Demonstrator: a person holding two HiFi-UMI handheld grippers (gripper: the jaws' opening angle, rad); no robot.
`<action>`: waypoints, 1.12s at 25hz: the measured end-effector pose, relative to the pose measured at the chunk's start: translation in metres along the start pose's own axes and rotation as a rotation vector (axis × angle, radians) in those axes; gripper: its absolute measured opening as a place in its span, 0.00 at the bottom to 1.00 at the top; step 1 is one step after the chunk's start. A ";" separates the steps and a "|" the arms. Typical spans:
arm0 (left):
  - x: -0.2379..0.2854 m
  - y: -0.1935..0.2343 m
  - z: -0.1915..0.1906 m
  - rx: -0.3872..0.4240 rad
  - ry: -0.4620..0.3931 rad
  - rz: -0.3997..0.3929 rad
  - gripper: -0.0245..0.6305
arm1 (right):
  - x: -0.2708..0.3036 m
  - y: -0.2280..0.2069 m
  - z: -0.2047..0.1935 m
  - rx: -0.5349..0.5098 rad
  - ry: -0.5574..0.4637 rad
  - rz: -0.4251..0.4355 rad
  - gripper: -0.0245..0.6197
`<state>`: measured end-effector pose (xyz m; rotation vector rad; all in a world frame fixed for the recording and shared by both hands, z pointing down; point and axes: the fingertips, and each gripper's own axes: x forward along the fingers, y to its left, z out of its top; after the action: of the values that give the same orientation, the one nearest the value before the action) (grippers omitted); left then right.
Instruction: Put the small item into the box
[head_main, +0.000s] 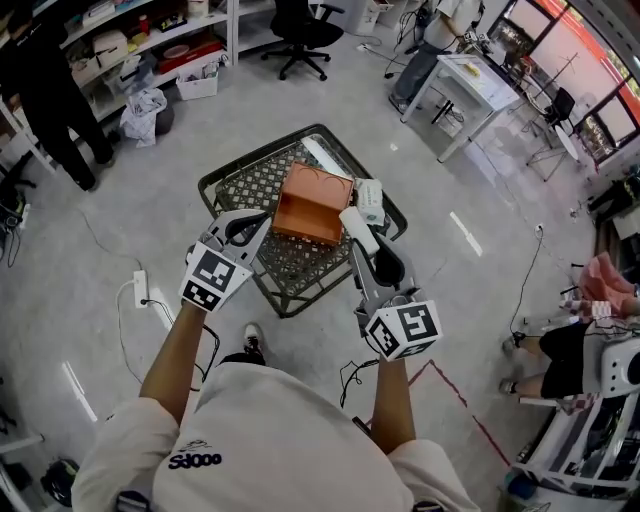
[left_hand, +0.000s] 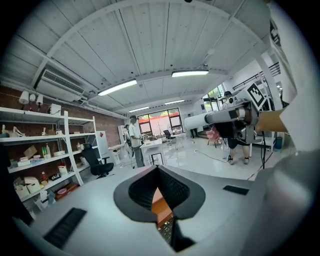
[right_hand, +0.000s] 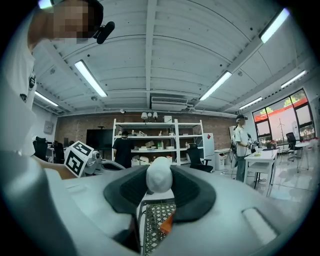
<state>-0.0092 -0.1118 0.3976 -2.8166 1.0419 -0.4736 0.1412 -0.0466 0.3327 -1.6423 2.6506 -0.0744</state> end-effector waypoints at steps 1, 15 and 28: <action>0.003 0.003 -0.002 -0.001 0.002 -0.003 0.04 | 0.004 -0.001 -0.002 0.007 0.001 -0.004 0.25; 0.037 0.053 -0.035 -0.019 0.045 -0.057 0.04 | 0.071 -0.003 -0.029 0.105 0.102 0.020 0.25; 0.067 0.082 -0.057 -0.057 0.090 -0.029 0.04 | 0.116 -0.018 -0.055 0.094 0.195 0.083 0.25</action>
<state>-0.0302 -0.2162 0.4520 -2.8884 1.0483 -0.5872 0.1029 -0.1567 0.3892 -1.5691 2.8025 -0.3690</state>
